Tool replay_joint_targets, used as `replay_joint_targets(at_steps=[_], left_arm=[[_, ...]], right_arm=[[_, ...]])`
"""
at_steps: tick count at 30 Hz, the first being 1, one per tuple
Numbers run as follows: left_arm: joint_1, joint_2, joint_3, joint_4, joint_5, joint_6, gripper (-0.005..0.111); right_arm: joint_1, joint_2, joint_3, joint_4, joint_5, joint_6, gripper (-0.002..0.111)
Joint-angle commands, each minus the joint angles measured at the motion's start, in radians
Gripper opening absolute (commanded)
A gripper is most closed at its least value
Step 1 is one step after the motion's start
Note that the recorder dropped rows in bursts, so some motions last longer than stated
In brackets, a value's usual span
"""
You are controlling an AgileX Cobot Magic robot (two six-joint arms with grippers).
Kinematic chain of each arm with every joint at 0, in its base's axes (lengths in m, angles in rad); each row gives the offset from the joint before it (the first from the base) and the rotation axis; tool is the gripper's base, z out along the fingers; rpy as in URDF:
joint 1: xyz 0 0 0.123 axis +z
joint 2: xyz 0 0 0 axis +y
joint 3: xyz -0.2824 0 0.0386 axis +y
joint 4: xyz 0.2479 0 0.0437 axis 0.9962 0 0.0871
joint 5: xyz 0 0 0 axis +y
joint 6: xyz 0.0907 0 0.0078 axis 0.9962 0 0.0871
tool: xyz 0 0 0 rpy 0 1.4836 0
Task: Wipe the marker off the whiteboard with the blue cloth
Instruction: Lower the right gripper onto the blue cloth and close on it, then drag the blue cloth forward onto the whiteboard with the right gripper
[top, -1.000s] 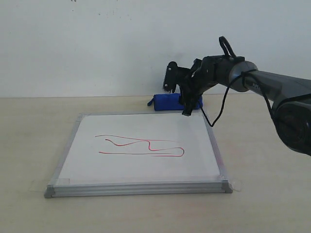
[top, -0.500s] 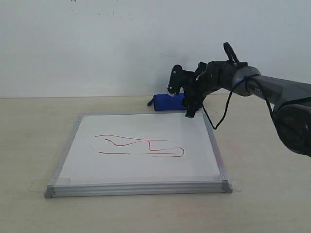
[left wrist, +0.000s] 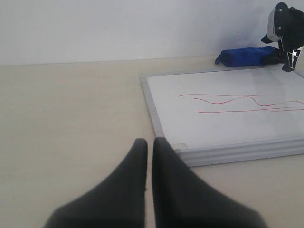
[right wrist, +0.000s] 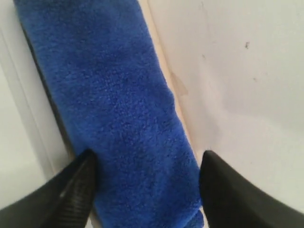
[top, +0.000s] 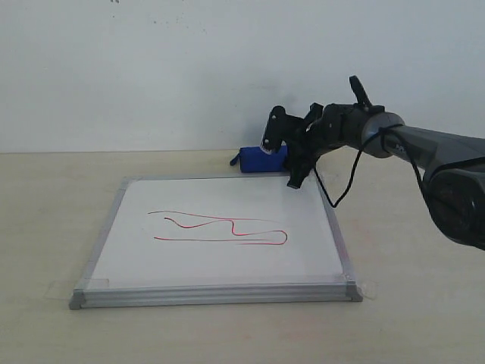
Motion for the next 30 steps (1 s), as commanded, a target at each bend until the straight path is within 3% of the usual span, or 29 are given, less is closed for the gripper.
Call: replay_joint_targets(at_steps=[1,6,23,30], left_arm=[[0.003,-0.004,-0.002,-0.002,-0.011,0.005,0.004],[0.003,-0.004,-0.002,-0.002,-0.011,0.005,0.004],[0.003,-0.004,-0.002,-0.002,-0.011,0.005,0.004],[0.003,-0.004,-0.002,-0.002,-0.011,0.005,0.004]], right_arm=[[-0.006,0.001,-0.004,0.008,-0.016,0.000,0.038],[-0.006,0.001,-0.004,0.008,-0.027,0.000,-0.001],[-0.002,-0.012,-0.004,0.008,-0.023,0.003,0.000],[-0.002,-0.099,-0.004,0.010,0.156,0.050,0.000]])
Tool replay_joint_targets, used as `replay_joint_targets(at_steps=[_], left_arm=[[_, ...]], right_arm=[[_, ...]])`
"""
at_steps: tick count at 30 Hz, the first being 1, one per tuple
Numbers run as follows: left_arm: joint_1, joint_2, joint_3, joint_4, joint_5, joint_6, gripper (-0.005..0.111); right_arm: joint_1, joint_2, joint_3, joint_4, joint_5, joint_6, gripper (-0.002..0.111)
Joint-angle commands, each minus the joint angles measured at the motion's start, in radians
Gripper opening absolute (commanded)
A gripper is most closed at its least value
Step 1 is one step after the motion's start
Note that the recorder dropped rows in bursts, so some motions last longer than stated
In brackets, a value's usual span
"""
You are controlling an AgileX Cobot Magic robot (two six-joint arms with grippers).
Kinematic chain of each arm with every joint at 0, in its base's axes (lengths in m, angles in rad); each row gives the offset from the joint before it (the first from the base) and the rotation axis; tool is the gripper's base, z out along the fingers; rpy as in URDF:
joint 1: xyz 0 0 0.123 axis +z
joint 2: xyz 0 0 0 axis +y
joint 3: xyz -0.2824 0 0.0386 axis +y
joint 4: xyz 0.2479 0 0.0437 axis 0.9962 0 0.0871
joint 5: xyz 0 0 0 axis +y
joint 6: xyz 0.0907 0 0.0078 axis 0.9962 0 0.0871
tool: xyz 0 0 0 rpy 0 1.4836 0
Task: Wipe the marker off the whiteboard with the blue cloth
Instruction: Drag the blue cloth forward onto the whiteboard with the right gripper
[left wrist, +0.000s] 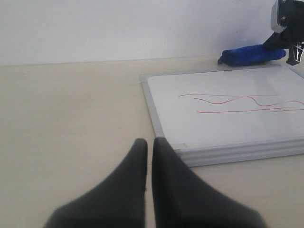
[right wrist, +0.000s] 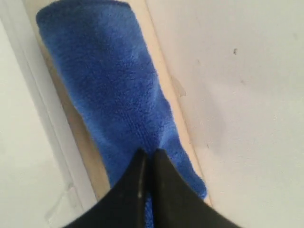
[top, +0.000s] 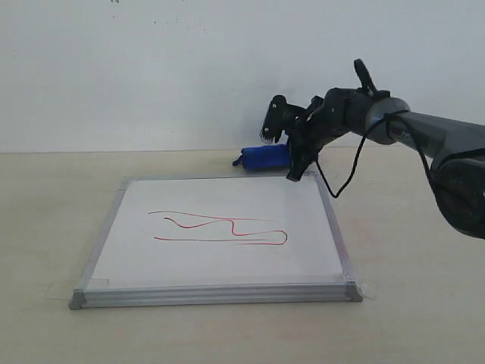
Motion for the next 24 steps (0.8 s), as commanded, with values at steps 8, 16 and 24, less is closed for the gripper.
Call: replay_joint_targets(at_steps=[8,16,24], left_arm=[[0.003,-0.004,-0.002,-0.002,-0.011,0.005,0.004],[0.003,-0.004,-0.002,-0.002,-0.011,0.005,0.004],[0.003,-0.004,-0.002,-0.002,-0.011,0.005,0.004]], right_arm=[[0.003,-0.136,-0.004,0.004,0.392,0.098,0.000],[0.069,-0.187,-0.004,0.006,0.666,0.150,0.000],[0.091,-0.192,-0.004,-0.008,0.703,0.318,0.000]])
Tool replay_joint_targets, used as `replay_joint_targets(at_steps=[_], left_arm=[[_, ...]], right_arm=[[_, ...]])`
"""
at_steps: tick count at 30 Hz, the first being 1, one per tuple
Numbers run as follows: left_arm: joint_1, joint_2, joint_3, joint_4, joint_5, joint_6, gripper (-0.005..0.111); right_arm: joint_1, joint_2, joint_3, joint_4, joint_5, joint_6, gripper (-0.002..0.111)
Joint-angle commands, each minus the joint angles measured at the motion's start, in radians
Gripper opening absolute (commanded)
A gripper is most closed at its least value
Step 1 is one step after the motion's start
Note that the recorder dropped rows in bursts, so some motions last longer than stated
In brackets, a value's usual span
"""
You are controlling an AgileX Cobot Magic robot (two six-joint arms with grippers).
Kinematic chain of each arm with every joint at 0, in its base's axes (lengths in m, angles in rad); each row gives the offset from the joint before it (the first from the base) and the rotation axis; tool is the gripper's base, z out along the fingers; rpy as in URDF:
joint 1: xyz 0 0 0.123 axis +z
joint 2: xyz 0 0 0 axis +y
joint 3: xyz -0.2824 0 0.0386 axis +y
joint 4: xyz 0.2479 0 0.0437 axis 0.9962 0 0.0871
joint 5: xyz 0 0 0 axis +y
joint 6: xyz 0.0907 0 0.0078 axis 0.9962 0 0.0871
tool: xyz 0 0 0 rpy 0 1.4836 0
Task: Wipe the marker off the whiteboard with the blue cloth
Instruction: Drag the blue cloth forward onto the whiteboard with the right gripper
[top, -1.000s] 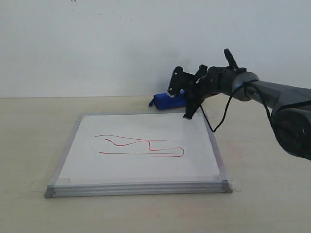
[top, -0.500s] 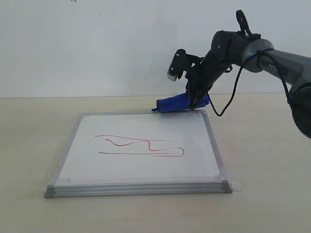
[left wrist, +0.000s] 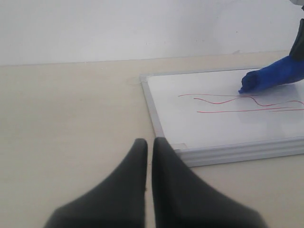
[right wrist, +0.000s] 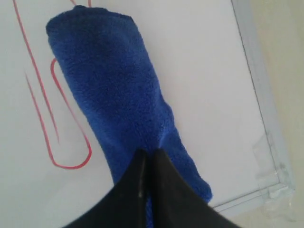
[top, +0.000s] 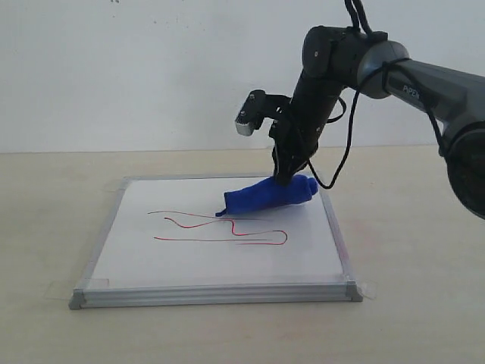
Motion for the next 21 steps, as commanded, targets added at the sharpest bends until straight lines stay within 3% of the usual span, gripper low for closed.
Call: replay_joint_targets(at_steps=[1,4,7,10,16,21], left_arm=[[0.003,-0.004,-0.002,-0.002,-0.011,0.005,0.004],[0.003,-0.004,-0.002,-0.002,-0.011,0.005,0.004],[0.003,-0.004,-0.002,-0.002,-0.011,0.005,0.004],[0.003,-0.004,-0.002,-0.002,-0.011,0.005,0.004],[0.003,-0.004,-0.002,-0.002,-0.011,0.005,0.004],[0.003,-0.004,-0.002,-0.002,-0.011,0.005,0.004]], right_arm=[[0.002,-0.015,-0.002,-0.008,0.004,0.116,0.001],[0.002,-0.015,-0.002,-0.008,0.004,0.155,0.013],[0.002,-0.015,-0.002,-0.008,0.004,0.157,0.038],[0.002,-0.015,-0.002,-0.008,0.004,0.205,0.054],[0.009,-0.016,-0.002,-0.010,0.004,0.363,0.048],[0.060,-0.056,0.036,-0.011,0.004,0.278,0.045]])
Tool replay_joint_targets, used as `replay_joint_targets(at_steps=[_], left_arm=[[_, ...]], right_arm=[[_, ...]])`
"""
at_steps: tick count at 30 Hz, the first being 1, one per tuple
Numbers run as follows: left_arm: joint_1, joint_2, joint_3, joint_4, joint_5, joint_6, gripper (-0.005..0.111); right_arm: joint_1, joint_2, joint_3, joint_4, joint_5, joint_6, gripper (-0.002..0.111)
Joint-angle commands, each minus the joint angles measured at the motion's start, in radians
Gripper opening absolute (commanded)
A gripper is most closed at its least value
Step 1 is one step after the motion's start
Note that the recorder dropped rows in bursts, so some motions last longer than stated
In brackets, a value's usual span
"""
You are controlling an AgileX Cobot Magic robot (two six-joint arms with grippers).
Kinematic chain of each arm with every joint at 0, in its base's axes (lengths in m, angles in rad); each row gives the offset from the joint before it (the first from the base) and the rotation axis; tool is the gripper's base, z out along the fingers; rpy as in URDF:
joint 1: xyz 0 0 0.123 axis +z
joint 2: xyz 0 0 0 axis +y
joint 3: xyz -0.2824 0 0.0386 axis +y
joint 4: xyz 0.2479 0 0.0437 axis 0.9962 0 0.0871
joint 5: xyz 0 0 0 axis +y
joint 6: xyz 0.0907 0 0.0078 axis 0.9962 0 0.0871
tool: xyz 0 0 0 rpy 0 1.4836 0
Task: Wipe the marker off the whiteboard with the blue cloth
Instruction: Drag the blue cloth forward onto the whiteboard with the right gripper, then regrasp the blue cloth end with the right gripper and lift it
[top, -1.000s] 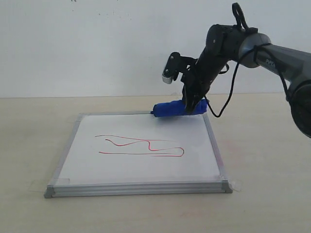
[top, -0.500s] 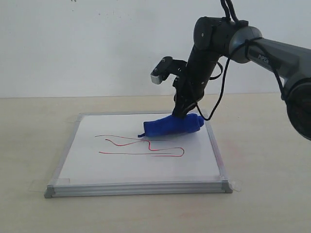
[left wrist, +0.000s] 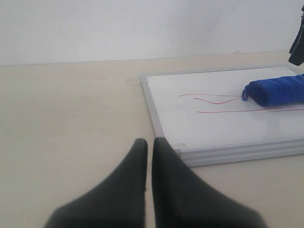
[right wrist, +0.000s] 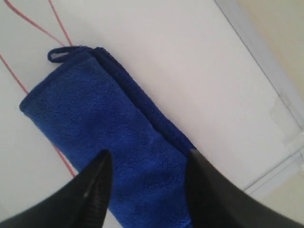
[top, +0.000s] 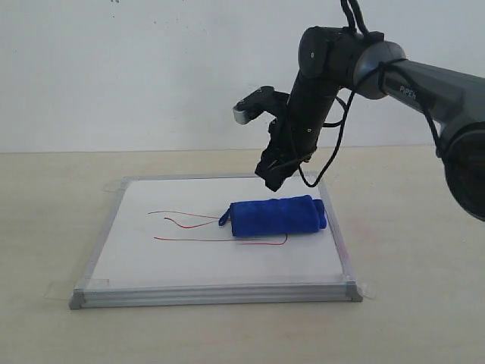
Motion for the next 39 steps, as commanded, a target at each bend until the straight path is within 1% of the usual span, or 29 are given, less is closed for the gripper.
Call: replay_joint_targets(at_steps=[1,3,7,10,14,24,27,28,29,36,39], left_arm=[[0.003,-0.004,-0.002,-0.002,-0.011,0.005,0.004],[0.003,-0.004,-0.002,-0.002,-0.011,0.005,0.004],[0.003,-0.004,-0.002,-0.002,-0.011,0.005,0.004],[0.003,-0.004,-0.002,-0.002,-0.011,0.005,0.004],[0.003,-0.004,-0.002,-0.002,-0.011,0.005,0.004],[0.003,-0.004,-0.002,-0.002,-0.011,0.005,0.004],[0.003,-0.004,-0.002,-0.002,-0.011,0.005,0.004],[0.003,-0.004,-0.002,-0.002,-0.011,0.005,0.004],[0.003,-0.004,-0.002,-0.002,-0.011,0.005,0.004],[0.003,-0.004,-0.002,-0.002,-0.011,0.005,0.004],[0.003,-0.004,-0.002,-0.002,-0.011,0.005,0.004]], right_arm=[[0.051,-0.069,0.063,-0.001,0.002,-0.099,0.045],[0.058,-0.101,0.123,-0.028,0.002,-0.195,0.045],[0.058,-0.158,0.258,-0.117,0.002,-0.449,0.045],[0.046,-0.166,0.328,-0.122,0.002,-0.543,0.045],[0.041,-0.152,0.376,-0.140,-0.072,-0.548,0.045],[0.041,-0.136,0.382,-0.150,-0.202,-0.541,0.045],[0.041,-0.126,0.382,-0.138,-0.209,-0.533,0.058],[0.041,-0.120,0.382,-0.121,-0.220,-0.528,0.064],[0.041,-0.117,0.382,-0.117,-0.228,-0.514,0.067],[0.041,-0.103,0.382,-0.093,-0.324,-0.511,0.069],[0.041,-0.082,0.382,-0.093,-0.326,-0.505,0.069]])
